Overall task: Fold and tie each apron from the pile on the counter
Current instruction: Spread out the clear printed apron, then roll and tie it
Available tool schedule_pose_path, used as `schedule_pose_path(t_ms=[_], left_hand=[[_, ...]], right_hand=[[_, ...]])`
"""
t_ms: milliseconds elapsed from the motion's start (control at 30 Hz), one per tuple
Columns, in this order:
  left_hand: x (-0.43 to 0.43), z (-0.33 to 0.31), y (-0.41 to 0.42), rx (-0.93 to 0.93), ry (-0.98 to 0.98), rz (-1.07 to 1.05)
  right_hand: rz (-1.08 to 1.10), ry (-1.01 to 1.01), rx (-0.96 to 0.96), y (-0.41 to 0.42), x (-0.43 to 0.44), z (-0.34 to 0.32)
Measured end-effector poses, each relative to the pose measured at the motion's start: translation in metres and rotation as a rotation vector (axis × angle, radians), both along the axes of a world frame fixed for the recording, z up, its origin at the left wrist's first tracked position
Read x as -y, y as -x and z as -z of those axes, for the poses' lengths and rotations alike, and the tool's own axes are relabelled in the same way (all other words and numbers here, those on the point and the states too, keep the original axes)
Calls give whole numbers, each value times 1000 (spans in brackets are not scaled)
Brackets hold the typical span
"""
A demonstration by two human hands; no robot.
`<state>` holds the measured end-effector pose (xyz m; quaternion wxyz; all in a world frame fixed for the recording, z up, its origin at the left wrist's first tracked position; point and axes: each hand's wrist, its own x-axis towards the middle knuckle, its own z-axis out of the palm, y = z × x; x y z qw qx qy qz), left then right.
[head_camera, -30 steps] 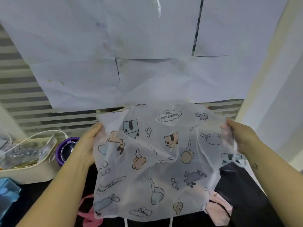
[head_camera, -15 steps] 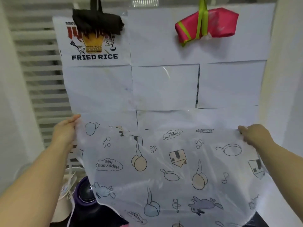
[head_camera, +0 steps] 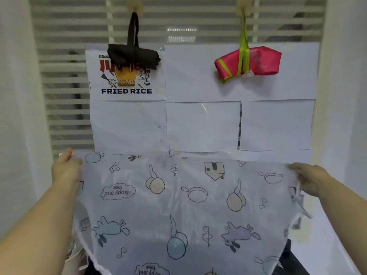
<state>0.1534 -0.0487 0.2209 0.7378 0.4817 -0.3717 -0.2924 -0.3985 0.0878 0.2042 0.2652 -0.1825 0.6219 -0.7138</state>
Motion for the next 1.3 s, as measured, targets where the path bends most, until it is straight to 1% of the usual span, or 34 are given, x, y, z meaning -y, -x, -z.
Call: schedule_pose_path(t_ms=[33, 100, 167, 200, 233, 300, 367, 400, 467, 533, 600, 633, 667, 700, 733, 767, 800, 833, 900, 967, 1033, 1067, 1133, 1200, 1300], left_hand=[[0, 0, 0, 53, -8, -9], [2, 2, -4, 175, -42, -52], [4, 5, -10, 326, -74, -114], [6, 7, -11, 421, -87, -149], [5, 9, -11, 516, -107, -187], [4, 14, -9, 689, -125, -267], [4, 20, -7, 873, -156, -362], [8, 25, -8, 949, -179, -411], [10, 29, -8, 1049, -247, -510], [11, 30, -6, 1099, -314, -589], [10, 29, -2, 1208, -394, -617], [9, 27, 2, 1247, -435, -594], [10, 24, 5, 1240, -467, -555], [11, 22, 10, 1197, -483, -500], [12, 21, 15, 1129, -485, -445], [14, 19, 21, 1058, -481, -388], [16, 19, 24, 963, -475, -350], [20, 19, 29, 881, -461, -314], [23, 20, 35, 757, -419, -245], [22, 20, 41, 662, -328, -210], [18, 20, 47, 646, -232, -185], [17, 20, 50, 675, -178, -174], [16, 22, 56, 750, -86, -147], [14, 22, 63, 787, -56, -125], [12, 18, 71, 775, -22, -121]], right_hand=[[-32, -31, -81, -3, 3, 0], [-28, -188, -325, -17, -1, -3], [104, -312, -536, -19, -2, 0], [175, -330, -615, -17, -2, 2], [227, -339, -668, -15, -2, 6], [312, -375, -715, -13, 0, 12], [405, -534, -787, -14, -1, 17], [452, -601, -810, -15, -2, 17], [458, -619, -820, -16, -1, 15], [437, -529, -744, -13, 4, 16], [395, -400, -602, -13, 10, 19], [381, -334, -500, -11, 15, 19], [339, -237, -361, -11, 20, 19], [303, -114, -219, -14, 26, 19], [283, 0, -118, -21, 31, 17], [309, 95, -79, -29, 35, 16], [340, 165, -108, -41, 36, 14], [359, 168, -240, -54, 33, 11], [292, 87, -657, -70, 33, 13], [188, -112, -1024, -71, 32, 18], [161, -354, -1261, -66, 32, 22], [161, -440, -1330, -64, 31, 22], [170, -549, -1390, -63, 31, 19], [186, -632, -1399, -61, 29, 16], [234, -677, -1359, -56, 31, 8]])
